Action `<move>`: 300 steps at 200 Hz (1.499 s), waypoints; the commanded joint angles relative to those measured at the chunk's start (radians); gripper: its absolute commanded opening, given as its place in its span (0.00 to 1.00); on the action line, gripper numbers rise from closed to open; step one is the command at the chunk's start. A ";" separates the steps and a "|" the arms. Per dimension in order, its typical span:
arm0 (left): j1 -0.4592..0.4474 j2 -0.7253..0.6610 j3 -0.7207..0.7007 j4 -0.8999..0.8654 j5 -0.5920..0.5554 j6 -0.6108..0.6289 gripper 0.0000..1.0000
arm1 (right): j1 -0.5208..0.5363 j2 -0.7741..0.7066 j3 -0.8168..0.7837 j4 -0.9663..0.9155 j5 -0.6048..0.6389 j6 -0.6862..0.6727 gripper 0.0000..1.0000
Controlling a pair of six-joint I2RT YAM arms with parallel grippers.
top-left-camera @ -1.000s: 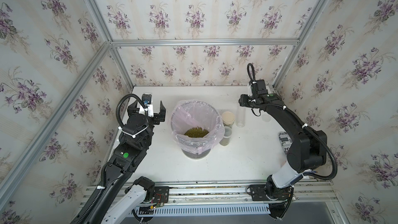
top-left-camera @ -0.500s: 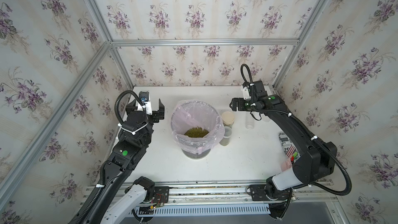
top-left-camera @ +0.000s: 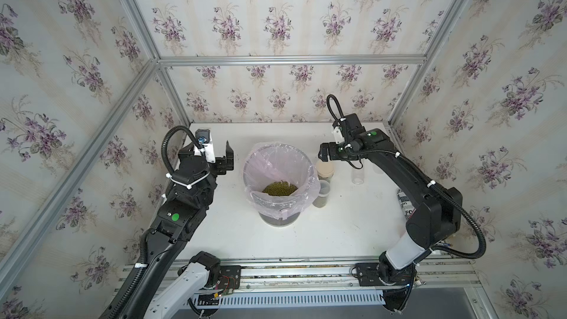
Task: Empty moldy mung beans from jars
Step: Pick up the jar from the center of the board.
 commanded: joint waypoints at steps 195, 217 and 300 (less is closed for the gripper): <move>0.007 -0.026 -0.035 0.056 -0.004 0.021 1.00 | 0.095 0.152 0.043 -0.119 0.116 -0.029 1.00; 0.007 -0.027 -0.036 0.057 -0.003 0.022 1.00 | 0.099 0.164 0.043 -0.120 0.118 -0.032 1.00; 0.007 -0.029 -0.041 0.063 -0.009 0.026 1.00 | 0.099 0.194 0.029 -0.103 0.114 -0.038 0.97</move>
